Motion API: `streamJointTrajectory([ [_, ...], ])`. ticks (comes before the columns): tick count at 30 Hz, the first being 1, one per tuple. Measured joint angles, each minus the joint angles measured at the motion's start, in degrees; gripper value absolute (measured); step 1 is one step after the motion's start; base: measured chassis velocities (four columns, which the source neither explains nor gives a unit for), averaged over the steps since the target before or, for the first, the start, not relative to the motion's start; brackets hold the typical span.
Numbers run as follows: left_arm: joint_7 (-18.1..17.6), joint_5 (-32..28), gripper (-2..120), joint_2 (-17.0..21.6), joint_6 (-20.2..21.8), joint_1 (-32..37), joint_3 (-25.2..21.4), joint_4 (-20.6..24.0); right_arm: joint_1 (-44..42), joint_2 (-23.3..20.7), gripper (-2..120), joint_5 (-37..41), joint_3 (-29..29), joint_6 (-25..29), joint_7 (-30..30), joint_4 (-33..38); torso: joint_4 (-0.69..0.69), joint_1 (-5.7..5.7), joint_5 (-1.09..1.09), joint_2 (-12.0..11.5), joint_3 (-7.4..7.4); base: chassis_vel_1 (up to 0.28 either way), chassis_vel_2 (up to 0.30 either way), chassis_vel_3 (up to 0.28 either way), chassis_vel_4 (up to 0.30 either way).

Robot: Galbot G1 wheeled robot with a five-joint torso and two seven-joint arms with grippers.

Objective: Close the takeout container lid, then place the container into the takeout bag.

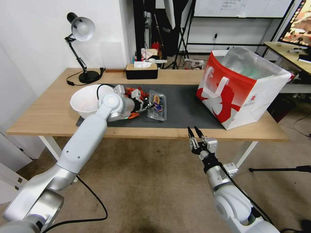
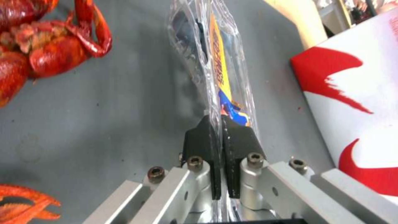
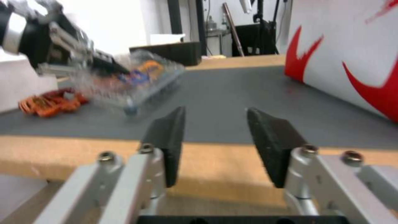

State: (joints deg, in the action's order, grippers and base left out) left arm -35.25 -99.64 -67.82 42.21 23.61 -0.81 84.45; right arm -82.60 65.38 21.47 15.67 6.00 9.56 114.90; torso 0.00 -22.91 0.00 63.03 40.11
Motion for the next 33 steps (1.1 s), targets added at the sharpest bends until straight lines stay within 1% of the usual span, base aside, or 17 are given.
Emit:
streamJointTrajectory([
  [1,0.00,0.00,1,0.00,0.00,0.00,0.00,0.00,0.00,0.00,44,0.00,0.00,0.00,0.00,0.00,0.00,0.00,0.00,0.00,0.00,0.000,0.000,0.000,0.000],
  [3,0.09,-0.02,1,0.05,0.00,0.09,-0.50,0.54,-1.11,0.53,55,-0.63,0.33,0.92,-0.03,-0.19,0.01,0.00,0.00,0.00,0.00,0.000,0.000,0.000,0.000],
  [5,0.15,-0.02,1,0.10,0.00,0.08,-0.75,0.89,-1.69,0.85,58,-1.05,0.59,1.37,-0.03,-0.28,0.01,0.00,0.00,0.00,0.00,0.000,0.000,0.000,0.000],
  [9,1.18,-0.03,1,0.00,-0.02,-0.96,-1.39,2.90,-3.94,2.11,78,-2.65,1.60,2.52,-0.01,-0.29,0.00,0.00,0.00,0.00,0.00,0.000,0.000,0.000,0.000],
  [11,1.39,-0.03,1,-0.06,-0.03,-1.31,-1.39,3.22,-4.14,2.24,81,-2.93,1.72,2.62,0.00,-0.27,0.00,0.00,0.00,0.00,0.00,0.000,0.000,0.000,0.000],
  [12,2.06,0.08,1,-0.28,-0.32,-2.33,-1.22,3.77,-4.47,2.53,88,-3.44,1.90,2.84,0.02,-0.22,0.01,0.00,0.00,0.00,-0.01,0.000,0.000,0.000,0.000],
  [14,2.28,0.14,1,-0.38,-0.49,-2.68,-1.10,3.86,-4.55,2.61,89,-3.56,1.93,2.88,0.02,-0.21,0.01,0.00,0.00,0.00,0.00,0.000,0.000,0.000,0.000],
  [16,4.11,1.24,1,-1.40,-2.23,-5.75,0.08,3.88,-4.99,3.19,101,-4.28,2.03,2.95,0.02,-0.10,0.01,0.00,0.00,0.00,0.00,0.000,0.000,0.000,0.000],
  [17,4.11,1.24,1,-1.40,-2.23,-5.75,0.08,3.88,-4.99,3.19,101,-4.28,2.03,2.95,0.02,-0.10,0.01,0.00,0.00,0.00,0.00,0.000,0.000,0.000,0.000],
  [19,5.82,2.95,1,-2.56,-3.68,-8.81,1.05,3.04,-5.20,3.82,106,-4.86,1.97,2.95,0.03,-0.09,-0.02,0.00,0.01,0.00,0.00,0.000,0.000,0.000,0.000],
  [21,6.87,4.00,1,-3.22,-4.38,-10.41,1.40,2.47,-5.23,4.20,108,-5.25,1.74,2.95,0.03,-0.14,-0.01,0.00,0.00,0.00,0.00,0.000,0.000,0.000,0.000],
  [24,11.13,9.67,1,-5.60,-7.59,-15.00,2.92,0.26,-5.44,5.09,113,-6.28,1.17,2.95,0.05,-0.48,0.02,-0.01,0.00,0.00,0.00,0.000,0.000,0.000,0.000],
  [27,12.57,11.80,1,-6.33,-8.87,-16.18,3.58,-0.47,-5.62,5.25,114,-6.57,1.14,2.95,0.05,-0.52,0.01,-0.01,0.00,0.00,0.00,0.000,0.000,0.000,0.000],
  [29,16.39,16.54,1,-8.93,-12.48,-19.31,5.44,-3.05,-6.37,5.77,115,-7.50,1.08,3.03,0.04,-0.62,-0.01,-0.01,0.01,-0.01,0.00,0.000,0.000,0.000,0.000],
  [30,16.39,16.54,1,-8.93,-12.48,-19.31,5.44,-3.05,-6.37,5.77,115,-7.50,1.08,3.03,0.04,-0.62,-0.01,-0.01,0.01,-0.01,0.00,0.000,0.000,0.000,0.000],
  [31,18.33,19.42,1,-10.39,-15.01,-20.83,6.66,-4.56,-6.81,6.08,114,-7.94,1.05,3.22,0.02,-0.65,0.00,-0.01,0.02,0.00,0.00,0.000,0.000,0.000,0.000],
  [33,20.78,22.82,1,-12.23,-17.69,-22.31,8.21,-6.38,-7.29,6.52,112,-8.57,0.98,3.40,-0.04,-0.69,0.00,-0.01,0.01,-0.01,0.00,0.000,0.000,0.000,0.000],
])
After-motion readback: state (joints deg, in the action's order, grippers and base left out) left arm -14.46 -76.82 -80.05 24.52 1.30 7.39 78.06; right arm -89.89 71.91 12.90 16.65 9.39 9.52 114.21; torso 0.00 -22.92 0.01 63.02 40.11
